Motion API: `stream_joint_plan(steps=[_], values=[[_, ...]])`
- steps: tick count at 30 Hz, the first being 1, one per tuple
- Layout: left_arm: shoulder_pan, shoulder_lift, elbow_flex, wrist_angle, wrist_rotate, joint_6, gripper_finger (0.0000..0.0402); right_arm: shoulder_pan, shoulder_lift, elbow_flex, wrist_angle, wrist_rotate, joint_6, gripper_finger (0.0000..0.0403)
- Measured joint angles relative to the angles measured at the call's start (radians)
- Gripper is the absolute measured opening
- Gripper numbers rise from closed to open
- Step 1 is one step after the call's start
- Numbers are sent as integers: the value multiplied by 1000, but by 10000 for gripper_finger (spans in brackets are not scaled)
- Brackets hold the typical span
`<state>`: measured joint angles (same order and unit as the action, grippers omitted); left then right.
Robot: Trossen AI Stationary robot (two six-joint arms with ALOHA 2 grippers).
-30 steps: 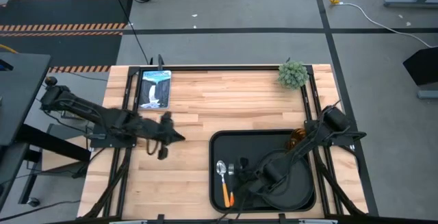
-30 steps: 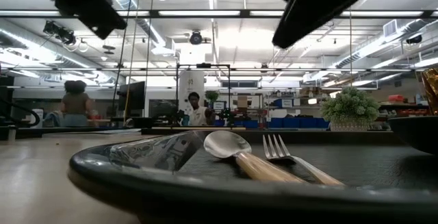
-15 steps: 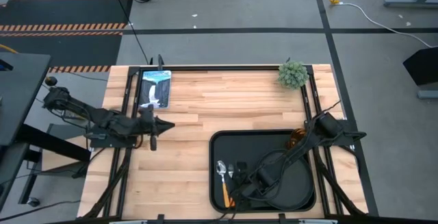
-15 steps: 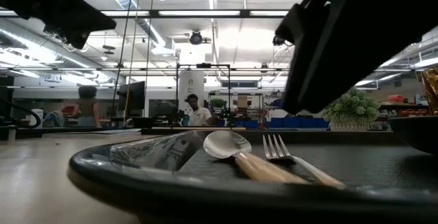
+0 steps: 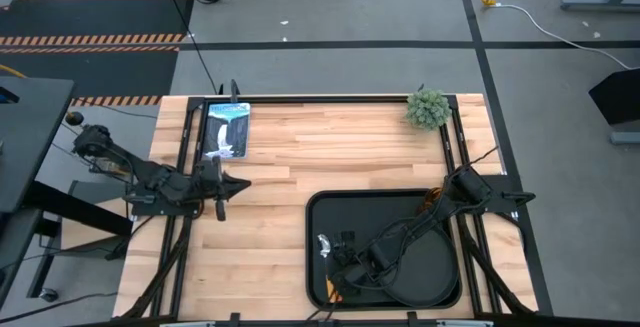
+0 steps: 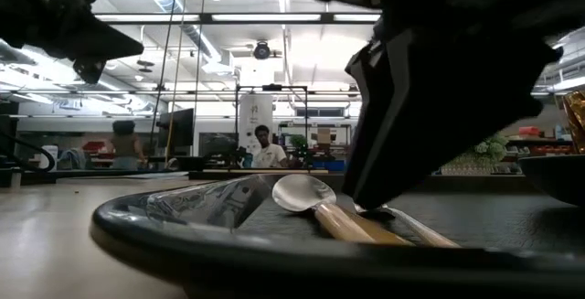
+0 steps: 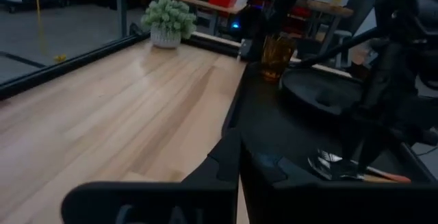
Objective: Pick and place plate/cup/fork/spoon on tray
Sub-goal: Adjust the utensils
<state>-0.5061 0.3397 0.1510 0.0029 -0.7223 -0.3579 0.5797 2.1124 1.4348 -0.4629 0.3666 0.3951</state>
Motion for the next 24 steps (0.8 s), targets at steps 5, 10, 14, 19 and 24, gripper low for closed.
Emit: stream_joint_plan(steps=[5, 10, 14, 19, 24], values=[[-36, 0, -15, 2, -20, -25, 9, -7, 3, 0, -23, -5, -11, 134], [-76, -2, -15, 1, -58, -29, 9, -6, 5, 0, -60, -42, -11, 134], [-113, -2, -15, 0, -119, -27, 9, -6, 5, 1, -92, -47, 2, 134], [-149, -2, -15, 0, -142, -25, 9, -6, 4, 1, -97, -52, 3, 134], [-173, -2, -15, 0, -120, -19, 9, -10, 4, 1, -94, -53, 3, 134]])
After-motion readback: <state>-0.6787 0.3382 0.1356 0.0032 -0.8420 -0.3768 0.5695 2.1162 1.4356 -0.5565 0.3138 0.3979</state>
